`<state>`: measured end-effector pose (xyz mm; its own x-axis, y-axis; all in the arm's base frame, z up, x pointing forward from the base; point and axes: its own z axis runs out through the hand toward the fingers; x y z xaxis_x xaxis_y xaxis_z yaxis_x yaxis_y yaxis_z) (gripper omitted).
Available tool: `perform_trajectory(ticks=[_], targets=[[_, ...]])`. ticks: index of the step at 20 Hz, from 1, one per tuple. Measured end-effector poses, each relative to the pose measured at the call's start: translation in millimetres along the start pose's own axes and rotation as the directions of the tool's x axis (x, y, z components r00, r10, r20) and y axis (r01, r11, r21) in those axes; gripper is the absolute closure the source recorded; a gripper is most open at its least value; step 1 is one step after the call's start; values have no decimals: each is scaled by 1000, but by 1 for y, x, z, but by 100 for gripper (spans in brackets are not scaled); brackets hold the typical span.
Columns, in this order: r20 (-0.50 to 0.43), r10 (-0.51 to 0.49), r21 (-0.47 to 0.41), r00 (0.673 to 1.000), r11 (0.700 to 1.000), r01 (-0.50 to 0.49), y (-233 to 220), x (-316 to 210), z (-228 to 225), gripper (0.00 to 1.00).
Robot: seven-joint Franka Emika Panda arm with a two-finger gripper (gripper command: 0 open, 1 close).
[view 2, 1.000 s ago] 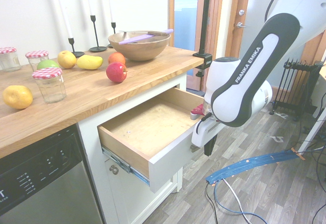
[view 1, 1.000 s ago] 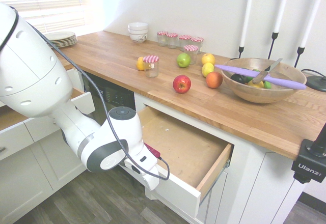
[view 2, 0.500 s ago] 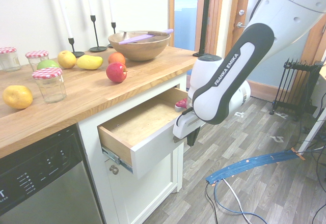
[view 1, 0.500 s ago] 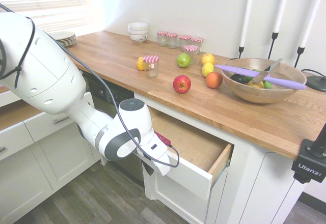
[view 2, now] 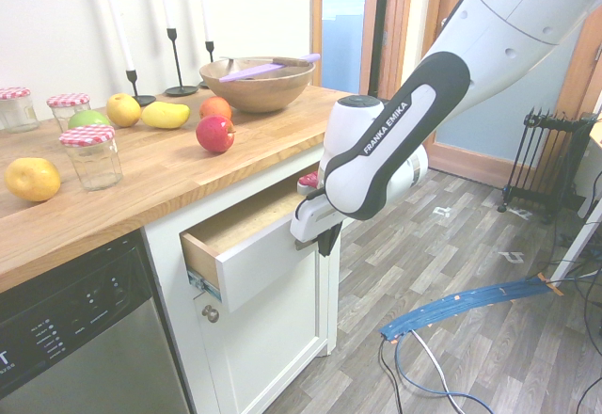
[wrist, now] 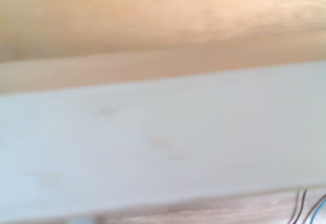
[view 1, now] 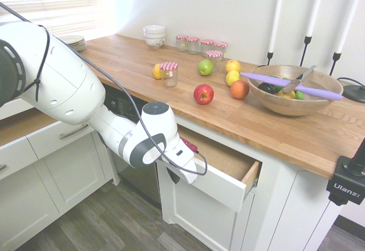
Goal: Close the drawer
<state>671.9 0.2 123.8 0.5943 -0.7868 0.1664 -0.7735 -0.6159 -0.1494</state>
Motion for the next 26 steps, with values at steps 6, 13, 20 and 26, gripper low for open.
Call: perform_trajectory(ticks=[6, 13, 20, 26], targets=[[-13, 0, 20, 1000, 1000, 0, -24, 20, -9, 100], [-34, 0, 59, 999, 998, 2, -40, 27, -45, 100], [-30, -4, 46, 1000, 999, 6, -28, 15, -55, 100], [-10, -1, 12, 1000, 1000, 1, -16, -6, -28, 100]])
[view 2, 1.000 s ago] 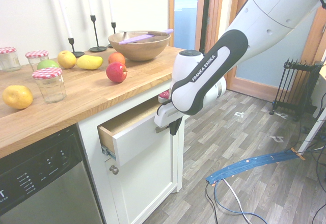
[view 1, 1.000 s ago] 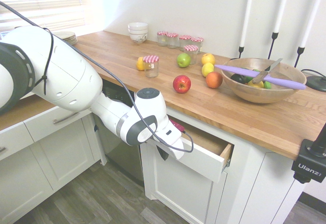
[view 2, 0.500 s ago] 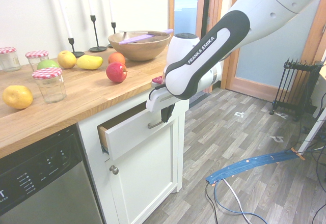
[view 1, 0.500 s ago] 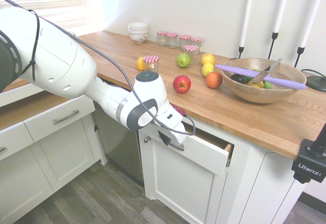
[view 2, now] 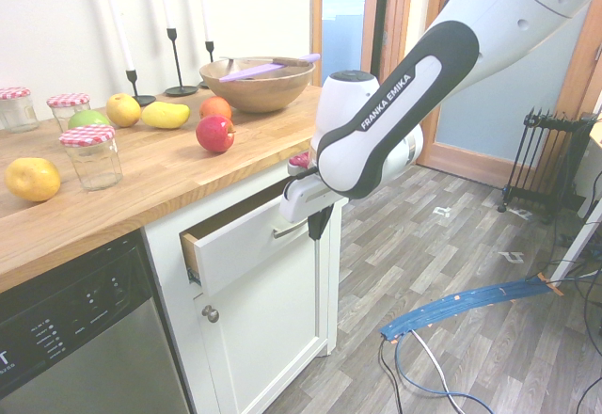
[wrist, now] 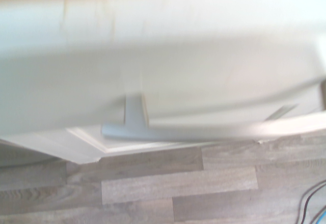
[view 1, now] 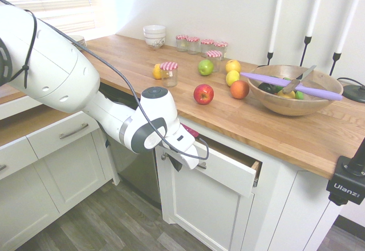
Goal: Close the drawer
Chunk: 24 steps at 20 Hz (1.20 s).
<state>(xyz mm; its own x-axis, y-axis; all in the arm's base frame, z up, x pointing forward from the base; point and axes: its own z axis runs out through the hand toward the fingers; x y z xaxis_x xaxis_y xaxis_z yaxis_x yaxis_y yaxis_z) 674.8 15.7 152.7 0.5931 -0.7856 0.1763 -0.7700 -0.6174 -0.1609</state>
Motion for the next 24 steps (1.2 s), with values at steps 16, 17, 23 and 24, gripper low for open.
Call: perform_trajectory(ticks=[16, 17, 23, 24], targets=[[-60, 6, 22, 998, 1000, -5, -34, 62, 24, 100], [-61, 7, 24, 998, 1000, -5, -37, 65, 21, 100], [-68, 5, 32, 998, 999, -3, -46, 73, 17, 100], [-69, 5, 32, 998, 999, -3, -46, 73, 17, 100]])
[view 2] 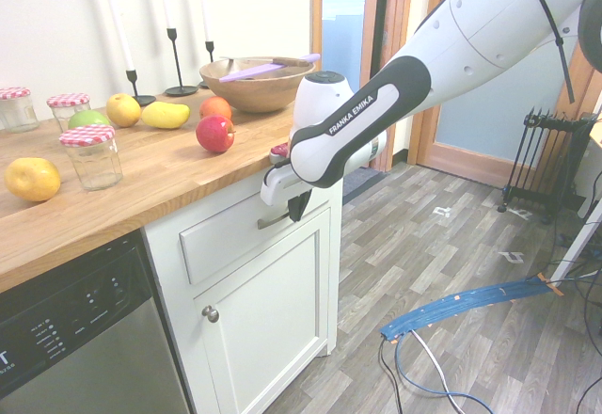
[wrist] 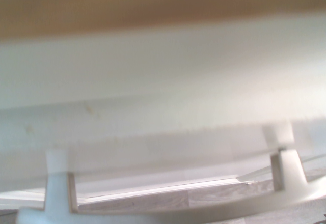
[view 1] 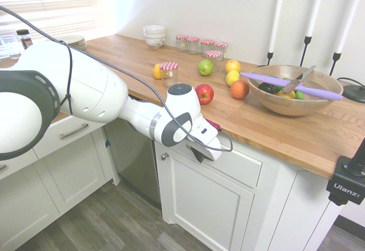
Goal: Close the drawer
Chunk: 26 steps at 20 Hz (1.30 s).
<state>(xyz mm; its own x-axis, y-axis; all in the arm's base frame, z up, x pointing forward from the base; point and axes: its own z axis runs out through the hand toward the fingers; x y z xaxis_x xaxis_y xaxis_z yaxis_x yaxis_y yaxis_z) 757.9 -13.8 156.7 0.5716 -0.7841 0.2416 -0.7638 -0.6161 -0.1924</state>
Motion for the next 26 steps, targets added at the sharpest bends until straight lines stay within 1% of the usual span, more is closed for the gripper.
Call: perform_trajectory(ticks=[7, 9, 11, 13, 16, 18, 20, 22, 23, 26], targets=[[-5, -6, 6, 1000, 1000, 6, -2, -1, -4, 100], [-18, -11, 34, 1000, 999, 12, -9, -5, -15, 100], [1, -19, 40, 1000, 999, 19, -12, -20, -26, 100], [35, -24, 11, 999, 1000, 24, 1, -39, -23, 100], [72, -19, -25, 997, 999, 21, 35, -68, -6, 100], [117, -24, -60, 993, 998, 31, 56, -86, -2, 100], [186, -37, -93, 982, 994, 55, 75, -98, -13, 100], [201, -29, -104, 979, 993, 51, 95, -93, -37, 100], [201, -26, -103, 979, 994, 48, 105, -89, -51, 0], [203, -22, -107, 979, 993, 44, 132, -90, -95, 0]])
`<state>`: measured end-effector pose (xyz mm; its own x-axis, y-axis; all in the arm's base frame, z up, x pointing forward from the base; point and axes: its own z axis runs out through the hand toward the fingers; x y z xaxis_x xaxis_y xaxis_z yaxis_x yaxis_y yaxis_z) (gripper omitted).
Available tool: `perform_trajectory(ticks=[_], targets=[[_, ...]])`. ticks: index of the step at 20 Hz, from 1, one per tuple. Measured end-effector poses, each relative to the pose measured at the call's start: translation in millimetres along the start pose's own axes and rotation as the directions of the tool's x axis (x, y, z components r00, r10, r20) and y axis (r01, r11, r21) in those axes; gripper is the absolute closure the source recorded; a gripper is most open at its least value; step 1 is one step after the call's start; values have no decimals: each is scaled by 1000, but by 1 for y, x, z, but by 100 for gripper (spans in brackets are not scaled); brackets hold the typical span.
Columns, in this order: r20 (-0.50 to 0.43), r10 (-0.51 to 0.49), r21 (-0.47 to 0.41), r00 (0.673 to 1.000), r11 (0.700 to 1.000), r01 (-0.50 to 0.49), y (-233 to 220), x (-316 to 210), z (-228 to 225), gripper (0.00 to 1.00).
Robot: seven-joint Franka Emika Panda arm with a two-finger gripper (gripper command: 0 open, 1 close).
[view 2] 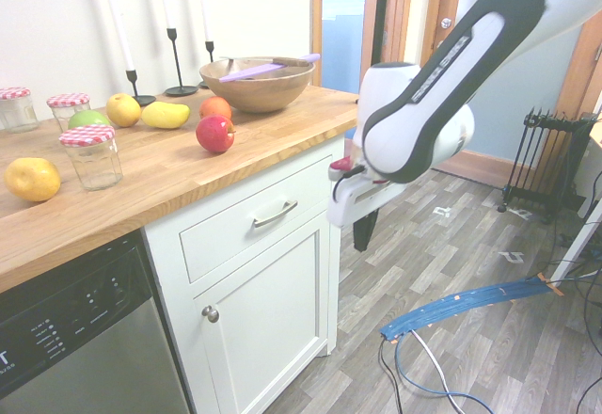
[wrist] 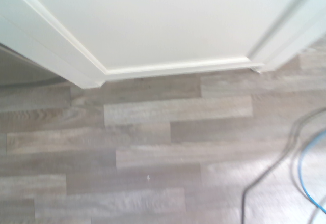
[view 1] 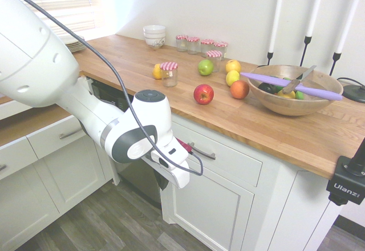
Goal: Close the drawer
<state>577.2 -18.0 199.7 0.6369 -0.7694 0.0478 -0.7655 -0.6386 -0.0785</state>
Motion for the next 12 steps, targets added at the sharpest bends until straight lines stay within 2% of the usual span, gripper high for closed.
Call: perform_trajectory(ticks=[4, 8, 12], targets=[[10, -9, -8, 1000, 1000, 9, 43, -32, -38, 0], [22, -2, -16, 1000, 1000, 2, 90, -61, -56, 0], [16, -1, -9, 1000, 1000, 1, 101, -66, -63, 0]])
